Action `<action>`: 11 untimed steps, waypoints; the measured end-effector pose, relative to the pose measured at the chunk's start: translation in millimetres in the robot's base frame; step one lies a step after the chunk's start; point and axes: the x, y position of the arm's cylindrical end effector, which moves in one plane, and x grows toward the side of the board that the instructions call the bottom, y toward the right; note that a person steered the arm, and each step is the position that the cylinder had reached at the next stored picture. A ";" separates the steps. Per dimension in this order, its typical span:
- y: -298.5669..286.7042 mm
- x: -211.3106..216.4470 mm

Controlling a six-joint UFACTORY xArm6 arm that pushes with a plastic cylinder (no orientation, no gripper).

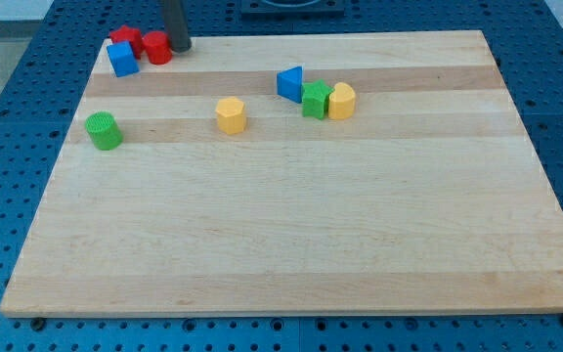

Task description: Push the blue triangle into the group of blocks

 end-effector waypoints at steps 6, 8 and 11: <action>206.1 78.3; 239.2 102.9; 133.3 103.3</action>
